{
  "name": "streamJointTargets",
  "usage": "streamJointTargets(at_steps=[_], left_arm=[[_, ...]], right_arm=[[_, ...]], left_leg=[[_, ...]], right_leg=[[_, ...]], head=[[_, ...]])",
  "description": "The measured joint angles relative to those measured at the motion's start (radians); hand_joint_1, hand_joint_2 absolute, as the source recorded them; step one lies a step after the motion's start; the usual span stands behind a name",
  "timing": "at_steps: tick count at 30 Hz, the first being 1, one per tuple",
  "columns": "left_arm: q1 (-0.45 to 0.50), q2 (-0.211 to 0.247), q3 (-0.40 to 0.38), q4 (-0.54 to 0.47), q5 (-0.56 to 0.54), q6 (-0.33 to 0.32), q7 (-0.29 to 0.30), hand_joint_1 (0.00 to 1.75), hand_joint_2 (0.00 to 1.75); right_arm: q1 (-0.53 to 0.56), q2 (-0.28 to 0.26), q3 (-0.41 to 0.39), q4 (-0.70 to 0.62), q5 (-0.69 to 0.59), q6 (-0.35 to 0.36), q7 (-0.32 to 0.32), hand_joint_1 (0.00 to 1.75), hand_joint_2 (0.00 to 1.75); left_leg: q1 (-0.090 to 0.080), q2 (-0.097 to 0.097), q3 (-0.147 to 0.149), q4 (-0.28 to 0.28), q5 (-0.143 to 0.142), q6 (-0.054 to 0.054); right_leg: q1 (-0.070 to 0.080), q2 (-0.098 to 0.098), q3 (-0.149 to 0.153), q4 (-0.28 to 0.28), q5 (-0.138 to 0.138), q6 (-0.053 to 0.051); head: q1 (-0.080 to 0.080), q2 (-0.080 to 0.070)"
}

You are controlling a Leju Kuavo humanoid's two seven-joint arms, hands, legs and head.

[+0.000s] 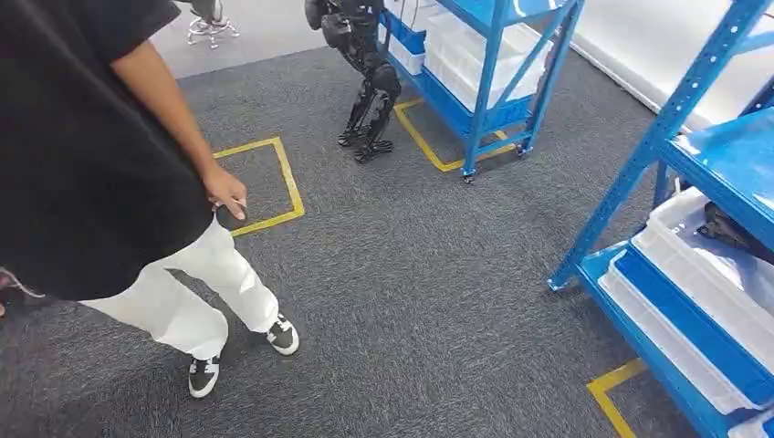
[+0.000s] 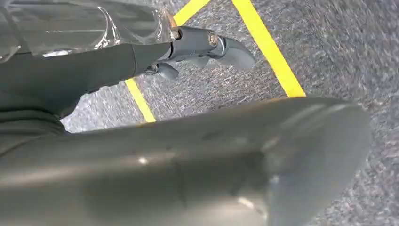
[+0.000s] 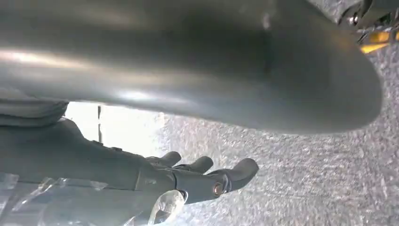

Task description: Take the parts from the cabinet and place them on the table.

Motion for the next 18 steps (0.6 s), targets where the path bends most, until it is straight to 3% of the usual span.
streamJointTargets(at_steps=[1,2,3,4,5,6,7,10,11,12,13,15,16,17,18], left_arm=[[-0.001,0.000,0.000,0.000,0.000,0.000,-0.001,0.00,0.00],[-0.002,0.000,0.000,0.000,-0.002,0.000,-0.001,0.00,0.00],[-0.005,0.000,0.000,0.000,-0.005,0.000,-0.001,0.00,0.00],[-0.010,0.000,0.000,0.000,-0.005,0.000,-0.001,0.00,0.00],[-0.015,0.000,0.000,0.000,-0.007,0.000,0.000,0.00,0.00],[-0.016,0.000,0.000,0.000,-0.008,0.000,0.000,0.00,0.00],[-0.016,0.000,0.000,0.000,-0.008,0.000,0.001,0.00,0.00],[-0.016,-0.003,-0.002,0.000,-0.011,0.000,0.006,0.00,0.00],[-0.017,-0.006,-0.002,0.000,-0.013,0.000,0.006,0.00,0.00],[-0.015,-0.005,-0.002,0.000,-0.014,0.000,0.006,0.00,0.00],[-0.012,-0.004,-0.002,0.000,-0.014,0.000,0.007,0.00,0.00],[-0.002,-0.003,-0.002,0.001,-0.013,0.001,0.013,0.00,0.00],[0.002,-0.003,-0.002,0.001,-0.012,0.000,0.016,0.00,0.00],[0.004,-0.003,-0.002,0.001,-0.011,0.001,0.019,0.00,0.00],[0.004,-0.003,-0.002,0.001,-0.011,0.001,0.019,0.00,0.00]], right_arm=[[0.002,0.000,0.000,0.000,0.000,0.000,0.000,0.00,0.00],[0.003,0.000,0.000,0.000,-0.001,0.000,-0.001,0.00,0.00],[0.004,0.000,0.000,0.000,-0.002,0.000,-0.001,0.00,0.00],[0.004,0.000,0.000,0.000,-0.003,0.000,-0.001,0.00,0.00],[0.004,0.000,0.000,0.000,-0.005,0.000,0.000,0.00,0.00],[0.004,0.000,0.000,0.000,-0.008,0.000,-0.001,0.00,0.00],[0.001,0.000,0.000,0.000,-0.010,0.000,-0.001,0.00,0.00],[0.010,-0.002,0.000,0.001,-0.016,-0.001,-0.001,0.00,0.00],[0.011,-0.007,0.000,0.002,-0.020,-0.002,0.000,0.00,0.00],[0.011,-0.005,0.000,0.002,-0.022,-0.003,-0.001,0.00,0.00],[0.008,-0.005,0.000,0.002,-0.023,-0.003,0.000,0.00,0.00],[0.006,-0.005,0.000,0.002,-0.029,-0.003,0.000,0.00,0.00],[0.006,-0.005,0.000,0.002,-0.030,-0.003,0.000,0.00,0.00],[0.006,-0.005,0.000,0.002,-0.031,-0.003,0.000,0.00,0.00],[0.007,-0.005,0.000,0.002,-0.032,-0.004,0.000,0.00,0.00]], left_leg=[[0.000,-0.002,-0.020,0.038,-0.003,0.000],[0.000,-0.003,-0.017,0.026,0.017,0.000],[0.000,-0.004,0.006,-0.029,0.054,0.002],[0.000,-0.010,0.047,-0.121,0.104,0.005],[0.002,-0.033,0.093,-0.225,0.152,0.009],[0.005,-0.086,0.113,-0.281,0.163,0.014],[0.005,-0.091,0.115,-0.295,0.161,0.016],[-0.002,-0.061,0.116,-0.296,0.163,0.032],[0.004,-0.047,0.116,-0.302,0.170,0.042],[0.003,-0.037,0.117,-0.302,0.169,0.047],[0.003,-0.025,0.117,-0.302,0.168,0.053],[-0.002,0.007,0.117,-0.302,0.166,0.055],[-0.004,0.022,0.116,-0.302,0.165,0.055],[-0.004,0.034,0.117,-0.302,0.164,0.054],[-0.003,0.045,0.118,-0.301,0.162,0.052]], right_leg=[[0.000,0.015,0.000,0.000,0.000,0.000],[0.000,0.030,0.001,0.001,0.001,0.000],[-0.001,0.044,0.002,0.001,0.002,0.001],[-0.001,0.059,0.003,0.001,0.002,0.003],[-0.002,0.073,0.005,0.001,0.003,0.005],[-0.001,0.082,0.001,0.002,0.003,0.010],[0.006,0.096,-0.005,0.009,0.001,0.016],[-0.002,0.125,-0.013,0.001,0.008,0.036],[-0.004,0.103,-0.016,0.012,0.002,0.038],[0.003,0.042,-0.029,0.044,-0.021,0.042],[0.001,0.013,-0.061,0.107,-0.060,0.045],[-0.004,-0.005,-0.144,0.276,-0.134,0.053],[-0.005,-0.007,-0.170,0.328,-0.146,0.055],[-0.006,-0.009,-0.171,0.327,-0.132,0.056],[-0.006,-0.014,-0.149,0.283,-0.101,0.056]], head=[[0.000,0.000],[0.000,0.000],[0.000,0.000],[0.000,0.000],[0.000,0.000],[0.000,0.000],[0.001,0.000],[0.001,0.000],[0.001,0.000],[0.005,0.000],[0.007,0.000],[0.006,0.000],[0.006,0.000],[0.006,0.000],[0.006,0.000]])
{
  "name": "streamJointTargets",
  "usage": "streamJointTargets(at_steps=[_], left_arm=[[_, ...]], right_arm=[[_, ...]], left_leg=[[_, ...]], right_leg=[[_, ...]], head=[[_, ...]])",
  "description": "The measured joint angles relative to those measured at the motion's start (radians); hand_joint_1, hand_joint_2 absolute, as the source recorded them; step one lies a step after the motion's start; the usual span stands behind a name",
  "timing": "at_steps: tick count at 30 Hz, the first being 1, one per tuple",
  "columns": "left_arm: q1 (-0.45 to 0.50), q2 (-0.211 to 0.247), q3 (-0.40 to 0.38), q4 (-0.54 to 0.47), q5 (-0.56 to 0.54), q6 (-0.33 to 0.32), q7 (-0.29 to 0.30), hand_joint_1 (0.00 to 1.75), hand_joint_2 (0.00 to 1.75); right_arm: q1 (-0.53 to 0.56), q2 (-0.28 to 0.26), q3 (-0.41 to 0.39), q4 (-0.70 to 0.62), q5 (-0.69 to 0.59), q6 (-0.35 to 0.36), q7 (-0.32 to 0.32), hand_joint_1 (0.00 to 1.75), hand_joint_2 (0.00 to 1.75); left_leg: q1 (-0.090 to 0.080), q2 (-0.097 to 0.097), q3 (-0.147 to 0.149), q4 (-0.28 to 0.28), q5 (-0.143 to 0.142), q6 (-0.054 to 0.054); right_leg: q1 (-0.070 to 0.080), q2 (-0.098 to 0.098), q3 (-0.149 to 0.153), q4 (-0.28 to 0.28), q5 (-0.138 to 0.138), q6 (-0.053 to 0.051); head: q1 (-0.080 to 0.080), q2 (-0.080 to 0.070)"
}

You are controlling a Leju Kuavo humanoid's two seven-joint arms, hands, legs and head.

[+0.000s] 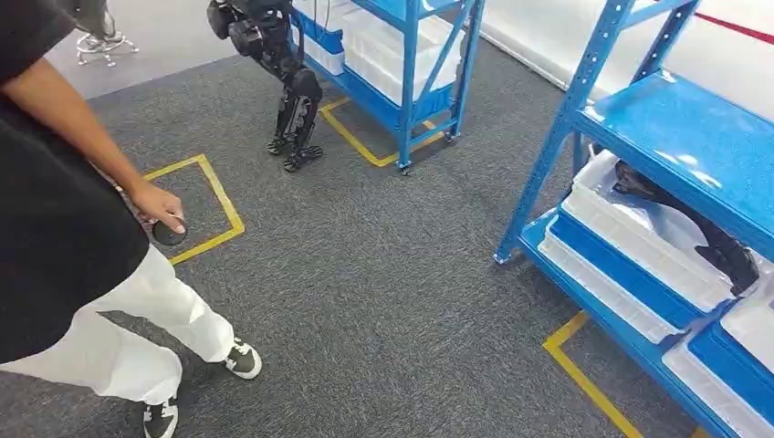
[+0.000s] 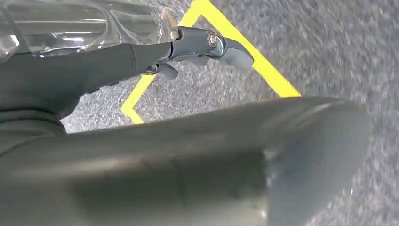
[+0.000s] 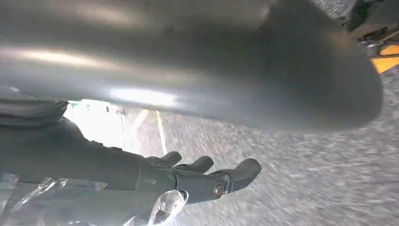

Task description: Take the parts from the cabinet and place them on the table.

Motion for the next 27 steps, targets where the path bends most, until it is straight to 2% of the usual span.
streamJointTargets(at_steps=[1,2,3,4,5,7,8,9,10,11,12,13,14,15,16,17,18,19,20,21,22,23,24,25,26,27], left_arm=[[0.000,0.000,0.000,0.000,0.000,0.000,0.000,0.00,0.00],[0.000,0.000,0.000,0.000,0.000,0.000,0.000,0.00,0.00],[0.000,0.000,0.000,0.000,0.000,0.000,0.000,0.00,0.00],[0.000,0.000,0.000,0.000,0.000,0.000,0.000,0.00,0.00],[-0.001,0.002,0.000,0.000,0.000,0.000,0.000,0.00,0.00],[-0.005,0.002,-0.001,0.000,0.000,0.001,0.000,0.00,0.00],[-0.008,0.002,-0.001,0.000,-0.001,0.001,0.000,0.00,0.00],[-0.011,0.002,-0.001,0.000,-0.003,0.001,0.000,0.00,0.00],[-0.012,0.002,-0.001,0.000,-0.003,0.001,0.000,0.00,0.00],[-0.009,0.002,-0.001,0.000,-0.004,0.001,0.000,0.00,0.00],[-0.007,0.002,-0.002,0.000,-0.005,0.001,0.000,0.00,0.00],[-0.005,0.002,-0.002,0.000,-0.005,0.001,0.001,0.00,0.00],[-0.004,0.002,-0.003,0.000,-0.005,0.001,0.003,0.00,0.00],[-0.003,0.002,-0.003,0.000,-0.007,0.001,0.003,0.00,0.00],[-0.004,0.002,-0.005,0.000,-0.009,0.001,0.003,0.00,0.00],[-0.005,0.002,-0.006,0.000,-0.015,0.001,0.004,0.00,0.00],[-0.007,0.005,-0.008,0.000,-0.019,0.001,0.005,0.00,0.00],[-0.006,0.008,-0.008,0.002,-0.022,0.001,0.006,0.00,0.00],[-0.008,0.008,-0.009,0.002,-0.025,0.001,0.008,0.00,0.00],[-0.010,0.008,-0.009,0.002,-0.025,0.001,0.011,0.00,0.00],[-0.011,0.008,-0.010,0.002,-0.026,0.001,0.015,0.00,0.00],[-0.014,0.006,-0.011,0.002,-0.028,0.001,0.018,0.00,0.00],[-0.015,0.004,-0.014,0.002,-0.034,0.001,0.018,0.00,0.00],[-0.014,0.005,-0.016,0.002,-0.037,0.002,0.018,0.00,0.00],[-0.012,0.005,-0.019,0.002,-0.042,0.002,0.019,0.00,0.00],[-0.009,0.005,-0.025,0.002,-0.042,0.001,0.021,0.00,0.00]], right_arm=[[0.000,-0.001,0.000,0.000,0.000,0.000,0.000,0.00,0.00],[0.000,-0.002,0.000,0.000,-0.001,-0.001,0.002,0.00,0.00],[-0.001,-0.002,0.000,0.000,-0.001,-0.001,0.002,0.00,0.00],[-0.005,-0.002,0.000,0.000,-0.001,-0.001,0.002,0.00,0.00],[-0.005,-0.001,0.000,0.000,-0.001,-0.002,0.002,0.00,0.00],[-0.001,-0.002,0.000,0.000,-0.001,-0.003,0.001,0.00,0.00],[-0.002,-0.002,0.000,0.000,-0.001,-0.003,0.001,0.00,0.00],[-0.002,-0.002,0.000,0.000,-0.001,-0.003,0.000,0.00,0.00],[-0.004,-0.002,0.000,0.000,-0.002,-0.004,0.000,0.00,0.00],[-0.006,-0.002,0.000,0.000,-0.002,-0.004,-0.004,0.00,0.00],[-0.006,-0.002,0.000,0.000,-0.002,-0.004,-0.004,0.00,0.00],[-0.006,-0.001,0.000,0.000,-0.002,-0.004,-0.005,0.00,0.00],[-0.004,0.000,0.000,0.000,-0.002,-0.003,-0.005,0.00,0.00],[-0.003,0.000,0.000,0.000,-0.002,-0.003,-0.005,0.00,0.00],[-0.003,0.000,0.000,0.000,-0.002,-0.003,-0.005,0.00,0.00],[-0.003,0.000,0.000,0.000,-0.002,-0.003,-0.005,0.00,0.00],[-0.003,0.001,0.000,0.000,-0.003,-0.003,-0.005,0.00,0.00],[-0.004,0.003,0.000,0.000,-0.003,-0.003,-0.005,0.00,0.00],[-0.004,0.003,0.000,0.000,-0.003,-0.003,-0.005,0.00,0.00],[-0.002,0.004,0.000,0.000,-0.003,-0.003,-0.005,0.00,0.00],[0.000,0.004,0.001,0.000,-0.004,-0.003,-0.005,0.00,0.00],[0.001,0.003,0.001,0.000,-0.007,-0.003,-0.005,0.00,0.00],[0.002,-0.001,0.001,0.001,-0.009,-0.003,-0.005,0.00,0.00],[0.001,0.002,0.001,0.001,-0.010,-0.003,-0.004,0.00,0.00],[-0.002,0.002,0.001,0.001,-0.011,-0.003,-0.003,0.00,0.00],[-0.003,0.002,0.001,0.001,-0.011,-0.003,-0.003,0.00,0.00]], left_leg=[[0.000,0.010,0.003,0.000,-0.002,-0.002],[0.001,0.020,0.007,0.000,-0.005,-0.007],[-0.004,0.029,0.013,0.000,-0.008,-0.012],[-0.011,0.038,0.012,0.003,-0.016,-0.021],[-0.012,0.046,0.016,0.001,-0.017,-0.024],[-0.008,0.065,0.024,-0.003,-0.018,-0.035],[-0.006,0.069,0.026,0.000,-0.024,-0.044],[0.000,0.014,0.020,0.024,-0.042,-0.052],[0.000,-0.020,-0.006,0.082,-0.079,-0.053],[0.001,-0.036,-0.048,0.170,-0.122,-0.054],[0.000,-0.043,-0.089,0.253,-0.154,-0.055],[0.000,-0.046,-0.122,0.316,-0.170,-0.055],[0.000,-0.048,-0.139,0.336,-0.161,-0.053],[-0.001,-0.050,-0.129,0.301,-0.129,-0.049],[-0.003,-0.055,-0.101,0.229,-0.084,-0.041],[-0.006,-0.072,-0.058,0.130,-0.033,-0.031],[-0.007,-0.117,-0.023,0.047,0.003,-0.019],[-0.011,-0.144,-0.010,0.007,0.004,-0.013],[-0.012,-0.127,-0.010,0.005,0.006,-0.018],[-0.015,-0.119,-0.011,0.005,0.006,-0.016],[-0.019,-0.112,-0.011,0.005,0.006,-0.013],[-0.011,-0.102,-0.008,-0.006,0.013,-0.004],[-0.006,-0.089,-0.002,-0.016,0.022,-0.004],[-0.003,-0.081,0.003,-0.023,0.022,0.004],[-0.003,-0.067,0.002,-0.023,0.022,0.006],[-0.003,-0.053,0.003,-0.023,0.022,0.006]], right_leg=[[0.000,-0.009,0.042,-0.078,0.041,-0.001],[0.000,-0.034,0.095,-0.178,0.083,-0.003],[0.002,-0.093,0.135,-0.254,0.095,-0.005],[0.011,-0.084,0.137,-0.262,0.093,-0.015],[0.008,-0.071,0.134,-0.261,0.092,-0.025],[0.016,-0.050,0.129,-0.261,0.091,-0.036],[0.010,-0.040,0.135,-0.265,0.096,-0.045],[0.006,-0.029,0.134,-0.266,0.098,-0.050],[0.005,-0.020,0.133,-0.266,0.100,-0.057],[0.006,-0.008,0.132,-0.266,0.102,-0.062],[0.008,0.007,0.131,-0.266,0.102,-0.064],[0.010,0.022,0.130,-0.266,0.103,-0.065],[0.012,0.040,0.131,-0.266,0.103,-0.066],[0.013,0.055,0.132,-0.266,0.103,-0.066],[0.015,0.069,0.134,-0.266,0.103,-0.066],[0.016,0.083,0.137,-0.266,0.104,-0.065],[0.014,0.093,0.138,-0.266,0.104,-0.065],[0.023,0.105,0.135,-0.262,0.103,-0.061],[0.019,0.116,0.131,-0.263,0.105,-0.058],[0.016,0.122,0.129,-0.264,0.106,-0.053],[0.012,0.129,0.128,-0.267,0.108,-0.047],[0.015,0.140,0.124,-0.269,0.109,-0.038],[0.015,0.105,0.123,-0.250,0.100,-0.036],[0.021,0.050,0.106,-0.215,0.070,-0.031],[0.016,0.023,0.066,-0.135,0.023,-0.026],[0.009,0.012,0.024,-0.052,-0.015,-0.020]], head=[[0.000,0.000],[0.000,0.000],[0.000,0.000],[0.000,0.000],[-0.003,0.000],[-0.003,0.000],[-0.003,0.000],[-0.004,0.000],[-0.006,0.000],[-0.007,0.000],[-0.007,0.000],[-0.008,0.000],[-0.008,0.000],[-0.008,0.000],[-0.008,0.000],[-0.008,0.000],[-0.008,0.000],[-0.009,0.000],[-0.009,0.000],[-0.008,0.000],[-0.009,0.000],[-0.009,0.000],[-0.012,0.000],[-0.004,0.000],[-0.004,0.000],[-0.003,0.000]])
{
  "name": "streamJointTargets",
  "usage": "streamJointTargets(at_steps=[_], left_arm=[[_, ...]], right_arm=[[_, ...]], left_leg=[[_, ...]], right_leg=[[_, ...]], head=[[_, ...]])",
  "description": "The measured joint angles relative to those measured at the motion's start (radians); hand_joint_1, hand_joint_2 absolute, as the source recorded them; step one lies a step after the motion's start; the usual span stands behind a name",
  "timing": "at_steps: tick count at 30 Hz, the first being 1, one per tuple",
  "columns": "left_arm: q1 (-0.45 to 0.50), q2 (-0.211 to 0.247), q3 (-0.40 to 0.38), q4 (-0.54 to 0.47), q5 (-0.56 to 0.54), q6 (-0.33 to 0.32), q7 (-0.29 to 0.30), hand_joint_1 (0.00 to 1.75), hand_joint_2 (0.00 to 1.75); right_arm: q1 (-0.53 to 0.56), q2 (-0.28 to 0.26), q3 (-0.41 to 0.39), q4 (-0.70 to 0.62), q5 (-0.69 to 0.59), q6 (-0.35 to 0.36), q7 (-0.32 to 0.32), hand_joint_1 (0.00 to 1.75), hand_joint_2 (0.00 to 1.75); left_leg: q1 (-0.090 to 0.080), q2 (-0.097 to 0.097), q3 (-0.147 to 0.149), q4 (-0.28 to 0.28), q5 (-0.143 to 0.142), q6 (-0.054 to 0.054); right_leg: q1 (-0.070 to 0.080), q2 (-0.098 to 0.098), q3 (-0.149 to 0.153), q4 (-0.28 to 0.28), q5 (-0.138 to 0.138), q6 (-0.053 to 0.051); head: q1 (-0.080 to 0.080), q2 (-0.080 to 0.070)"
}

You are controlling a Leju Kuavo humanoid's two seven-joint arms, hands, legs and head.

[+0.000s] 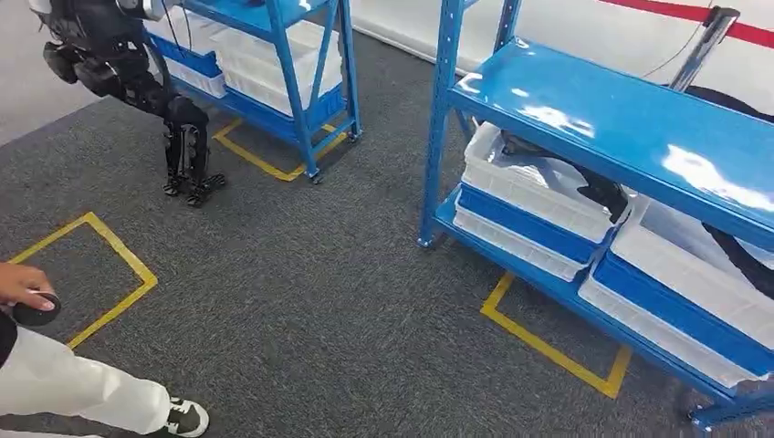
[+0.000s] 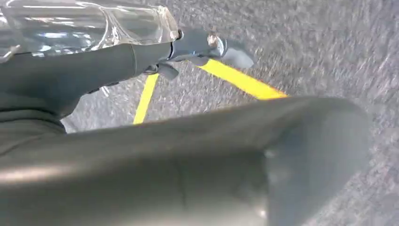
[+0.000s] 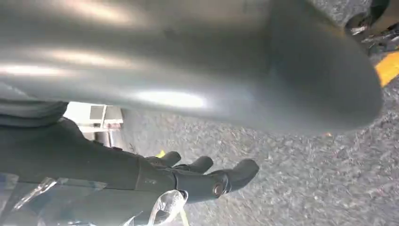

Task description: Take the parts from the cabinet and place them on the table.

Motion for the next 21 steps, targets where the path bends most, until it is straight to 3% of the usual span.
streamJointTargets(at_steps=[1,2,3,4,5,6,7,9,11,12,13,14,16,17,18,19,20,21], left_arm=[[0.003,0.000,-0.002,0.000,-0.001,0.000,0.000,0.00,0.00],[0.003,0.000,-0.004,0.000,-0.001,0.000,0.000,0.00,0.00],[0.003,0.000,-0.007,0.000,-0.002,-0.001,0.000,0.00,0.00],[0.002,0.000,-0.009,0.000,-0.003,-0.001,0.000,0.00,0.00],[0.002,0.000,-0.009,0.000,-0.004,-0.002,0.000,0.00,0.00],[0.001,0.000,-0.009,0.000,-0.005,-0.002,0.000,0.00,0.00],[0.001,0.003,-0.010,0.000,-0.007,-0.002,0.000,0.00,0.00],[-0.003,0.003,-0.013,0.000,-0.014,-0.003,0.000,0.00,0.00],[-0.008,0.002,-0.018,0.000,-0.015,-0.003,0.001,0.00,0.00],[-0.010,0.002,-0.019,0.000,-0.016,-0.003,0.002,0.00,0.00],[-0.011,0.002,-0.023,0.000,-0.018,-0.003,0.002,0.00,0.00],[-0.011,0.002,-0.026,0.000,-0.018,-0.004,0.002,0.00,0.00],[-0.006,0.002,-0.028,0.000,-0.018,-0.003,0.004,0.00,0.00],[-0.002,0.002,-0.031,0.000,-0.018,-0.003,0.006,0.00,0.00],[0.000,0.003,-0.033,0.000,-0.018,-0.003,0.006,0.00,0.00],[-0.002,0.003,-0.033,0.000,-0.018,-0.003,0.006,0.00,0.00],[-0.004,0.004,-0.033,0.000,-0.018,-0.002,0.005,0.00,0.00],[-0.006,0.004,-0.034,0.000,-0.018,-0.002,0.003,0.00,0.00]], right_arm=[[0.000,0.000,0.000,0.000,0.000,0.000,0.000,0.00,0.00],[0.000,0.000,0.000,0.000,0.000,0.000,0.000,0.00,0.00],[0.000,0.000,0.000,0.000,0.000,0.000,0.000,0.00,0.00],[0.001,-0.001,0.000,0.000,0.000,0.000,0.000,0.00,0.00],[0.001,-0.002,0.000,0.000,0.000,0.000,0.000,0.00,0.00],[0.001,-0.002,0.000,0.000,-0.001,0.000,0.000,0.00,0.00],[-0.001,0.003,0.000,0.000,-0.001,0.001,0.000,0.00,0.00],[-0.003,0.002,0.000,0.000,-0.001,0.002,0.000,0.00,0.00],[0.001,0.002,0.000,0.000,-0.002,0.002,0.000,0.00,0.00],[0.000,0.001,0.000,0.000,-0.003,0.002,0.000,0.00,0.00],[0.000,0.001,0.000,0.000,-0.004,0.002,0.000,0.00,0.00],[-0.002,0.000,0.001,0.000,-0.005,0.002,0.000,0.00,0.00],[-0.002,0.000,0.001,0.000,-0.008,0.002,0.000,0.00,0.00],[-0.001,0.000,0.001,0.000,-0.008,0.002,0.000,0.00,0.00],[0.000,0.001,0.001,0.000,-0.008,0.002,0.000,0.00,0.00],[0.001,0.000,0.001,0.000,-0.009,0.002,0.000,0.00,0.00],[0.001,0.000,0.002,0.000,-0.010,0.002,0.000,0.00,0.00],[0.000,0.000,0.002,0.000,-0.010,0.002,0.000,0.00,0.00]], left_leg=[[0.001,0.015,-0.001,0.000,-0.001,-0.001],[0.003,0.029,-0.002,0.001,-0.003,-0.003],[0.005,0.042,0.000,0.001,-0.004,-0.006],[0.009,0.053,0.002,0.002,-0.007,-0.010],[0.013,0.065,0.006,0.003,-0.011,-0.017],[0.016,0.077,0.011,0.007,-0.017,-0.027],[0.005,0.086,0.011,0.013,-0.026,-0.039],[0.005,0.106,0.021,0.009,-0.031,-0.053],[0.013,0.124,0.031,0.004,-0.030,-0.065],[0.019,0.114,0.032,0.010,-0.039,-0.072],[0.021,0.062,0.019,0.047,-0.070,-0.075],[0.022,0.030,-0.016,0.124,-0.115,-0.074],[0.017,0.008,-0.100,0.298,-0.185,-0.074],[0.015,0.006,-0.127,0.347,-0.191,-0.072],[0.010,0.003,-0.131,0.339,-0.172,-0.065],[0.006,0.000,-0.116,0.290,-0.132,-0.050],[-0.002,-0.010,-0.081,0.202,-0.082,-0.036],[-0.009,-0.036,-0.041,0.108,-0.036,-0.025]], right_leg=[[-0.006,-0.004,-0.036,0.071,-0.025,0.007],[-0.012,-0.006,-0.052,0.100,-0.024,0.013],[-0.018,-0.010,-0.043,0.080,-0.003,0.020],[-0.023,-0.015,-0.012,0.021,0.033,0.026],[-0.028,-0.028,0.039,-0.073,0.077,0.032],[-0.032,-0.064,0.097,-0.174,0.116,0.039],[-0.025,-0.105,0.116,-0.212,0.107,0.037],[-0.024,-0.074,0.110,-0.209,0.108,0.011],[-0.018,-0.053,0.106,-0.210,0.109,-0.004],[-0.024,-0.039,0.108,-0.213,0.115,-0.014],[-0.024,-0.030,0.107,-0.213,0.115,-0.018],[-0.023,-0.023,0.105,-0.213,0.116,-0.024],[-0.017,0.004,0.103,-0.213,0.118,-0.029],[-0.012,0.014,0.102,-0.213,0.118,-0.032],[-0.002,0.033,0.104,-0.213,0.118,-0.032],[-0.001,0.045,0.105,-0.213,0.118,-0.032],[0.002,0.060,0.107,-0.212,0.118,-0.032],[0.003,0.071,0.110,-0.212,0.119,-0.032]], head=[[-0.001,0.000],[0.001,0.000],[0.001,0.000],[0.001,0.000],[0.001,0.000],[0.001,0.000],[0.002,0.000],[-0.004,0.000],[-0.003,0.000],[-0.004,0.000],[-0.005,0.000],[-0.006,0.000],[-0.008,0.000],[-0.010,0.000],[-0.010,0.000],[-0.011,0.000],[-0.011,0.000],[-0.011,0.000]])
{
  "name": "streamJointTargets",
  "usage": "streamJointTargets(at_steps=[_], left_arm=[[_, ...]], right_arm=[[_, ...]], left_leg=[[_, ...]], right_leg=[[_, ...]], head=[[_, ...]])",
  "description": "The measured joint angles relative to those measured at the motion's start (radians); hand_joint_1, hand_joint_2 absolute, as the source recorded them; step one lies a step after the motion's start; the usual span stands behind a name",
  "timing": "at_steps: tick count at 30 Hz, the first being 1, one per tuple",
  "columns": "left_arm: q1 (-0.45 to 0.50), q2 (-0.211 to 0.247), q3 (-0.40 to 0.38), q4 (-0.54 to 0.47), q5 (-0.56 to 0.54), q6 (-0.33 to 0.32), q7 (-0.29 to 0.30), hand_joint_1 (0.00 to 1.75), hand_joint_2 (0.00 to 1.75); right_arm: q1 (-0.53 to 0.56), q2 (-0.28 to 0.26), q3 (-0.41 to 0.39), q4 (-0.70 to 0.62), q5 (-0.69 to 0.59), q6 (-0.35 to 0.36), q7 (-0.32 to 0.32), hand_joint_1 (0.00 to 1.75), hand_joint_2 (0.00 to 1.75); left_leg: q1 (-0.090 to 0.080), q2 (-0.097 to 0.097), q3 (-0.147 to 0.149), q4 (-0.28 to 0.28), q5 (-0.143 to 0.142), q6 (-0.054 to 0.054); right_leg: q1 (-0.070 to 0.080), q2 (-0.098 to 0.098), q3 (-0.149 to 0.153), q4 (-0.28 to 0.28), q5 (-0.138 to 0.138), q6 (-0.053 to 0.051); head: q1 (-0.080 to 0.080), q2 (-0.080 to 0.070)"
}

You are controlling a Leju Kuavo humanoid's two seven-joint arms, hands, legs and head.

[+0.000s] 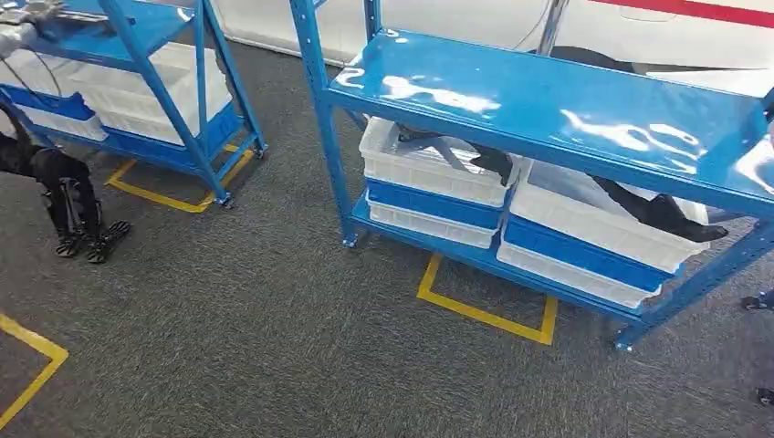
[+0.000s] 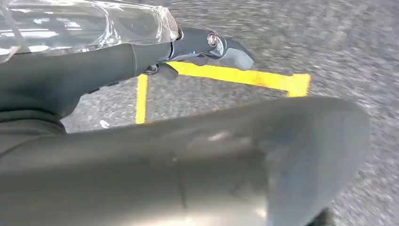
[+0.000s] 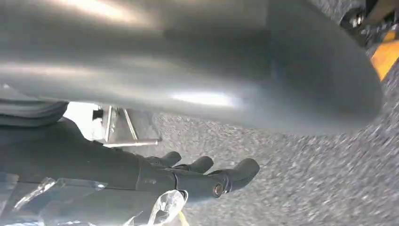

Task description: Take the parts from the cabinet and place them on the table.

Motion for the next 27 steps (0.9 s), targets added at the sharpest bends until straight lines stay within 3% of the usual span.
streamJointTargets(at_steps=[1,2,5,6,7,8,10,11,12,13,14,15,16,17,18,20,21,22,23,25,26,27], left_arm=[[0.001,0.002,0.000,0.000,0.000,0.001,0.000,0.00,0.00],[0.001,0.002,0.000,0.000,0.000,0.001,-0.001,0.00,0.00],[-0.006,0.002,-0.002,0.000,-0.003,0.003,-0.002,0.00,0.00],[-0.009,-0.001,-0.004,0.000,-0.006,0.003,-0.002,0.00,0.00],[-0.012,0.000,-0.007,0.000,-0.011,0.003,-0.002,0.00,0.00],[-0.012,0.000,-0.009,0.000,-0.014,0.006,-0.003,0.00,0.00],[-0.006,0.000,-0.015,0.000,-0.015,0.006,-0.003,0.00,0.00],[-0.005,0.000,-0.017,0.000,-0.014,0.006,-0.003,0.00,0.00],[-0.005,0.000,-0.018,0.000,-0.014,0.006,-0.003,0.00,0.00],[-0.006,0.000,-0.018,0.000,-0.014,0.006,-0.003,0.00,0.00],[-0.007,0.000,-0.019,0.000,-0.014,0.006,-0.003,0.00,0.00],[-0.007,0.000,-0.020,0.000,-0.014,0.006,-0.003,0.00,0.00],[-0.008,0.000,-0.022,0.000,-0.014,0.006,-0.003,0.00,0.00],[-0.008,0.001,-0.023,0.000,-0.014,0.006,-0.003,0.00,0.00],[-0.010,0.001,-0.023,0.000,-0.013,0.006,-0.003,0.00,0.00],[-0.016,0.001,-0.024,0.000,-0.013,0.006,-0.003,0.00,0.00],[-0.018,0.001,-0.024,0.000,-0.013,0.006,-0.003,0.00,0.00],[-0.018,0.001,-0.024,0.000,-0.013,0.006,-0.003,0.00,0.00],[-0.016,0.001,-0.024,0.000,-0.013,0.006,-0.003,0.00,0.00],[-0.010,0.000,-0.025,0.000,-0.013,0.005,-0.003,0.00,0.00],[-0.008,0.000,-0.026,0.000,-0.013,0.005,-0.003,0.00,0.00],[-0.005,0.001,-0.026,0.000,-0.013,0.005,-0.003,0.00,0.00]], right_arm=[[-0.001,0.003,0.000,0.000,0.000,0.000,0.000,0.00,0.00],[-0.004,0.002,0.001,0.000,0.000,0.000,0.000,0.00,0.00],[0.001,0.003,0.004,0.000,-0.001,-0.001,-0.003,0.00,0.00],[0.002,-0.003,0.005,0.000,-0.002,-0.002,-0.004,0.00,0.00],[0.002,-0.002,0.006,0.000,-0.002,-0.002,-0.005,0.00,0.00],[0.000,-0.002,0.008,0.000,-0.002,-0.002,-0.007,0.00,0.00],[-0.002,-0.002,0.010,0.000,-0.003,-0.002,-0.009,0.00,0.00],[-0.002,-0.002,0.012,0.000,-0.003,-0.002,-0.011,0.00,0.00],[-0.001,-0.002,0.013,0.000,-0.003,-0.002,-0.011,0.00,0.00],[-0.001,-0.002,0.014,0.000,-0.003,-0.002,-0.011,0.00,0.00],[-0.001,-0.004,0.014,0.000,-0.003,-0.002,-0.011,0.00,0.00],[-0.001,-0.005,0.014,0.000,-0.003,-0.002,-0.011,0.00,0.00],[-0.002,-0.006,0.014,0.000,-0.004,-0.002,-0.011,0.00,0.00],[-0.005,-0.005,0.014,0.000,-0.006,-0.002,-0.011,0.00,0.00],[-0.006,-0.005,0.014,0.000,-0.008,-0.002,-0.011,0.00,0.00],[-0.001,-0.006,0.015,0.000,-0.010,-0.002,-0.013,0.00,0.00],[-0.001,-0.006,0.015,0.000,-0.010,-0.002,-0.013,0.00,0.00],[-0.001,-0.006,0.015,0.000,-0.010,-0.002,-0.014,0.00,0.00],[-0.004,-0.008,0.016,0.000,-0.010,-0.002,-0.013,0.00,0.00],[-0.006,-0.007,0.016,0.000,-0.011,-0.002,-0.015,0.00,0.00],[-0.005,-0.006,0.016,0.000,-0.011,-0.002,-0.017,0.00,0.00],[-0.003,-0.006,0.017,0.000,-0.011,-0.002,-0.019,0.00,0.00]], left_leg=[[-0.003,-0.058,0.024,-0.068,0.017,0.009],[-0.006,-0.051,0.028,-0.076,0.017,0.009],[-0.015,-0.019,0.028,-0.077,0.018,0.017],[-0.003,-0.005,0.030,-0.089,0.027,0.025],[-0.004,0.003,0.033,-0.094,0.030,0.029],[-0.004,0.017,0.033,-0.094,0.029,0.037],[-0.005,0.047,0.032,-0.093,0.028,0.038],[-0.005,0.062,0.031,-0.093,0.027,0.038],[-0.004,0.076,0.030,-0.093,0.027,0.037],[-0.003,0.089,0.031,-0.093,0.026,0.035],[-0.001,0.101,0.033,-0.092,0.024,0.032],[0.000,0.113,0.037,-0.092,0.021,0.028],[-0.004,0.123,0.041,-0.090,0.018,0.021],[-0.013,0.133,0.042,-0.086,0.011,0.012],[-0.013,0.142,0.045,-0.087,0.011,0.007],[-0.009,0.164,0.051,-0.090,0.010,-0.004],[-0.006,0.163,0.053,-0.086,0.005,-0.013],[0.000,0.113,0.050,-0.067,-0.011,-0.023],[0.003,0.076,0.028,-0.017,-0.048,-0.027],[0.006,0.046,-0.049,0.151,-0.131,-0.032],[0.007,0.041,-0.084,0.225,-0.152,-0.033],[0.005,0.040,-0.099,0.246,-0.145,-0.031]], right_leg=[[-0.002,0.009,-0.002,0.000,0.001,0.001],[0.006,0.024,-0.004,0.002,0.001,0.003],[-0.002,0.052,-0.012,-0.003,0.007,0.017],[0.003,0.054,-0.014,0.003,0.005,0.022],[0.007,-0.004,-0.024,0.027,-0.014,0.024],[0.005,-0.051,-0.054,0.091,-0.061,0.032],[-0.003,-0.074,-0.127,0.248,-0.139,0.042],[-0.006,-0.077,-0.154,0.308,-0.158,0.046],[-0.009,-0.078,-0.157,0.317,-0.151,0.049],[-0.013,-0.082,-0.135,0.279,-0.123,0.052],[-0.014,-0.091,-0.087,0.193,-0.081,0.054],[-0.015,-0.111,-0.033,0.100,-0.043,0.055],[-0.014,-0.161,0.017,0.018,-0.023,0.054],[-0.007,-0.178,0.021,0.000,-0.029,0.045],[-0.011,-0.157,0.017,0.000,-0.026,0.031],[-0.003,-0.134,0.012,0.001,-0.027,0.019],[-0.009,-0.123,0.014,-0.003,-0.021,0.010],[-0.012,-0.114,0.014,-0.004,-0.019,0.006],[-0.012,-0.106,0.012,-0.004,-0.016,0.000],[-0.008,-0.080,0.008,-0.004,-0.013,-0.005],[-0.006,-0.067,0.007,-0.004,-0.012,-0.007],[-0.004,-0.049,0.006,-0.003,-0.012,-0.006]], head=[[0.000,0.000],[0.000,0.000],[0.000,0.000],[0.000,0.000],[0.002,0.000],[0.006,0.000],[0.007,0.000],[0.007,0.000],[0.008,0.000],[0.008,0.000],[0.008,0.000],[0.008,0.000],[0.009,0.000],[0.009,0.000],[0.006,0.000],[0.005,0.000],[0.007,0.000],[0.006,0.000],[0.005,0.000],[0.005,0.000],[0.004,0.000],[0.004,0.000]])
